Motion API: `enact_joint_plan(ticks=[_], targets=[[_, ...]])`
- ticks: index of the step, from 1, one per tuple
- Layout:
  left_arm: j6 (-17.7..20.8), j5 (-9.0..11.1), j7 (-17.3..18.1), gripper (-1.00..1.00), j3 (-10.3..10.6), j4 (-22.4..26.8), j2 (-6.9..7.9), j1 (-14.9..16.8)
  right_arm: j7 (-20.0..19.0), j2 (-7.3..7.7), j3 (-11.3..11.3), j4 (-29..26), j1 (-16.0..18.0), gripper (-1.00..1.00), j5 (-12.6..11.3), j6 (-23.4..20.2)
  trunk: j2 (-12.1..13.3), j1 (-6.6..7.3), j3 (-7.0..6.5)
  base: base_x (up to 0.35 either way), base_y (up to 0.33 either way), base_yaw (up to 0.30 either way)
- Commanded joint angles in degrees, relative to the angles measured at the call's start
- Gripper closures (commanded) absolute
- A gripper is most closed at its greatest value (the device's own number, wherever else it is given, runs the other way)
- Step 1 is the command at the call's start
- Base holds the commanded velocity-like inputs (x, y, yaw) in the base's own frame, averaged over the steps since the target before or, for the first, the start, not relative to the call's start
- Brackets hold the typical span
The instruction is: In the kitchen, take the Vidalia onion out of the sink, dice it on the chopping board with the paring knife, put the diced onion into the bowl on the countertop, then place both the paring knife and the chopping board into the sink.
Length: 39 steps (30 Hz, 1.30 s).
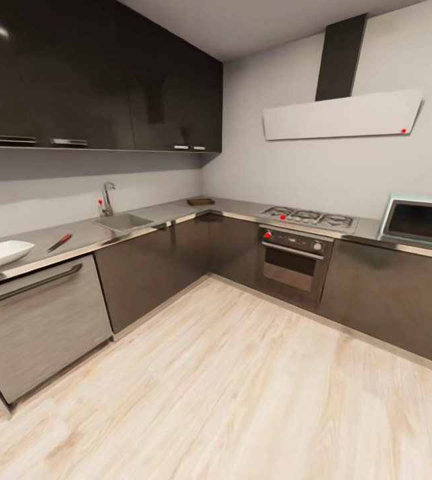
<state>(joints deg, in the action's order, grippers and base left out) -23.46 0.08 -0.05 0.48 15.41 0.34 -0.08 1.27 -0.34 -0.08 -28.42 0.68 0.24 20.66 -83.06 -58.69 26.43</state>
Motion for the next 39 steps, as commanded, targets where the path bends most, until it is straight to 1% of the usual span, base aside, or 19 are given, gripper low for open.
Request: enact_joint_plan(ticks=[1,28,39], targets=[[-0.09,0.01,0.01,-1.00,0.05,0.06,0.01,-0.01,0.13,-0.01,0.00,0.03,0.03,-1.00,0.03,0.17,-0.02,-0.04,0.05,0.344,0.000,0.000],[-0.09,0.01,0.00,-1.00,0.05,0.06,-0.03,-0.01,0.13,-0.01,0.00,0.03,0.03,-1.00,0.03,0.17,-0.02,-0.04,0.05,0.343,-0.005,0.001],[-0.09,0.01,-0.03,-1.00,0.10,-0.01,-0.07,-0.01,0.13,-0.02,0.00,0.03,0.03,-1.00,0.03,0.17,-0.02,-0.04,0.05,0.315,-0.148,0.168]])
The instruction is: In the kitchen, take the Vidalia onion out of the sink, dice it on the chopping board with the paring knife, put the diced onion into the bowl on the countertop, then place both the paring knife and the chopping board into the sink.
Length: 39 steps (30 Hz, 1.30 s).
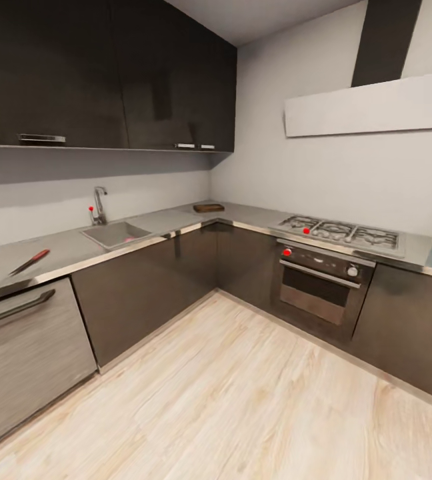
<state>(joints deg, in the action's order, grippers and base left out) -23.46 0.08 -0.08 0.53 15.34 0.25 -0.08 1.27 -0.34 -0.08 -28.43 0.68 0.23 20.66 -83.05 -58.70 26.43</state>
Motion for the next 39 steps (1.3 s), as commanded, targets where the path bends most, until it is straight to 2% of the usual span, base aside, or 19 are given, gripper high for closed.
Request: enact_joint_plan(ticks=[1,39], targets=[[-0.09,0.01,0.00,-1.00,0.07,0.05,0.01,-0.01,0.13,-0.03,0.00,0.04,0.03,-1.00,0.03,0.17,-0.02,-0.03,0.05,0.300,-0.183,0.205],[-0.06,0.01,-0.01,-1.00,0.09,0.04,0.01,-0.01,0.13,-0.01,0.00,0.05,0.03,-1.00,0.03,0.17,-0.02,-0.03,0.05,0.278,-0.193,0.206]])
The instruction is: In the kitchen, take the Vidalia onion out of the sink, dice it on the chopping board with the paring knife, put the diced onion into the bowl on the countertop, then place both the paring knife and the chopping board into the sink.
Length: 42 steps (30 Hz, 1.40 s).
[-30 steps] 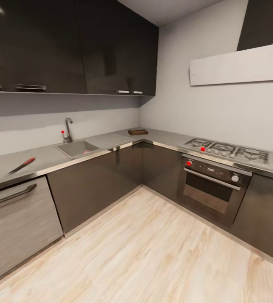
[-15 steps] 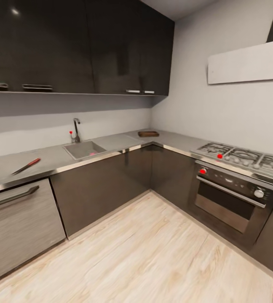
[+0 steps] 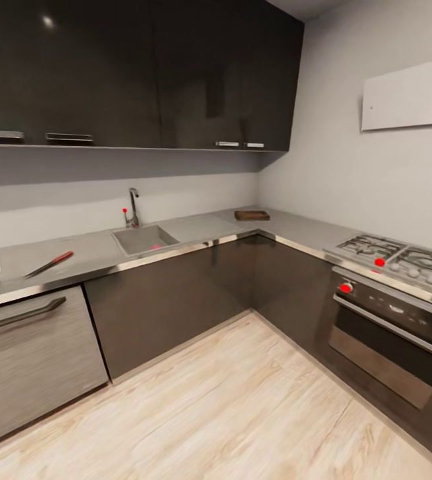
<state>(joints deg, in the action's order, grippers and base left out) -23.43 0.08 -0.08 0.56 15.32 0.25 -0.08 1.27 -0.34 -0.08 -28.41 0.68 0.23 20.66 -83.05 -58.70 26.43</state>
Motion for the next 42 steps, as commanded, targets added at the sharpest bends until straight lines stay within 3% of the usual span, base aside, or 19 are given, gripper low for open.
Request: enact_joint_plan(ticks=[1,42], targets=[[-0.10,0.01,-0.01,-1.00,0.04,0.06,0.01,-0.01,0.13,-0.01,0.00,0.04,0.03,-1.00,0.03,0.17,-0.02,-0.03,0.05,0.264,-0.195,0.206],[-0.11,-0.16,-0.01,-1.00,0.06,0.15,-0.08,-0.01,0.14,-0.10,0.00,0.03,0.03,-1.00,0.07,0.17,-0.02,-0.03,0.05,0.192,-0.195,0.226]])
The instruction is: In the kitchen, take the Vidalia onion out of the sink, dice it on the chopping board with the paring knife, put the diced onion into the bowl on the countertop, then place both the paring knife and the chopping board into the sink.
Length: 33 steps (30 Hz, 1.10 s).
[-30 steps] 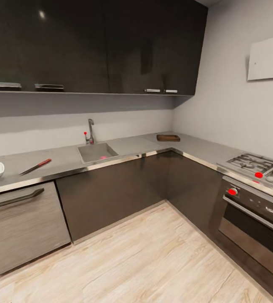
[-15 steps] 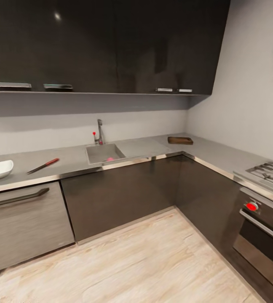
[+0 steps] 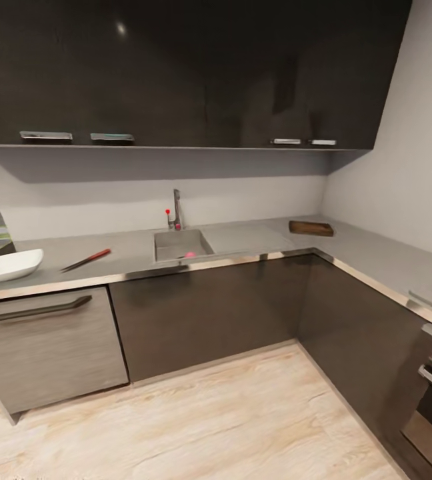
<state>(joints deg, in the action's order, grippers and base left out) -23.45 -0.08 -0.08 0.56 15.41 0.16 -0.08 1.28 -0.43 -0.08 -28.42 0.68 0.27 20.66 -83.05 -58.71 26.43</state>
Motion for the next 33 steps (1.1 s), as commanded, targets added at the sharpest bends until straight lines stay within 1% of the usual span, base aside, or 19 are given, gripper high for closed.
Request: enact_joint_plan(ticks=[1,5,11,14,19,33], targets=[[-0.10,-0.01,-0.01,-1.00,0.06,0.06,0.01,-0.01,0.13,-0.01,0.00,0.04,0.03,-1.00,0.02,0.17,-0.03,-0.02,0.05,0.161,-0.182,0.260],[-0.10,0.01,-0.01,-1.00,0.06,0.06,0.01,-0.01,0.14,0.00,0.00,0.08,0.03,-1.00,0.01,0.17,-0.03,-0.02,0.05,0.093,-0.115,0.260],[-0.20,0.11,0.00,-1.00,0.11,0.11,0.01,-0.01,0.12,0.06,0.00,0.05,0.03,-1.00,0.00,0.17,-0.03,-0.02,0.05,0.017,-0.022,0.237],[-1.02,0.15,0.06,-1.00,0.12,0.03,0.01,-0.01,0.12,0.07,0.00,0.05,0.03,-1.00,0.00,0.17,-0.03,-0.02,0.05,0.002,-0.002,0.064],[-1.35,0.16,0.03,-1.00,0.07,-0.02,0.01,-0.01,0.12,0.07,0.00,0.06,0.03,-1.00,0.02,0.17,-0.03,-0.02,0.05,0.000,0.000,0.013],[-1.42,0.16,0.00,-1.00,0.04,-0.03,0.01,-0.01,0.12,0.07,0.00,0.09,0.03,-1.00,0.08,0.17,5.59,3.06,-2.46,0.000,0.000,0.000]])
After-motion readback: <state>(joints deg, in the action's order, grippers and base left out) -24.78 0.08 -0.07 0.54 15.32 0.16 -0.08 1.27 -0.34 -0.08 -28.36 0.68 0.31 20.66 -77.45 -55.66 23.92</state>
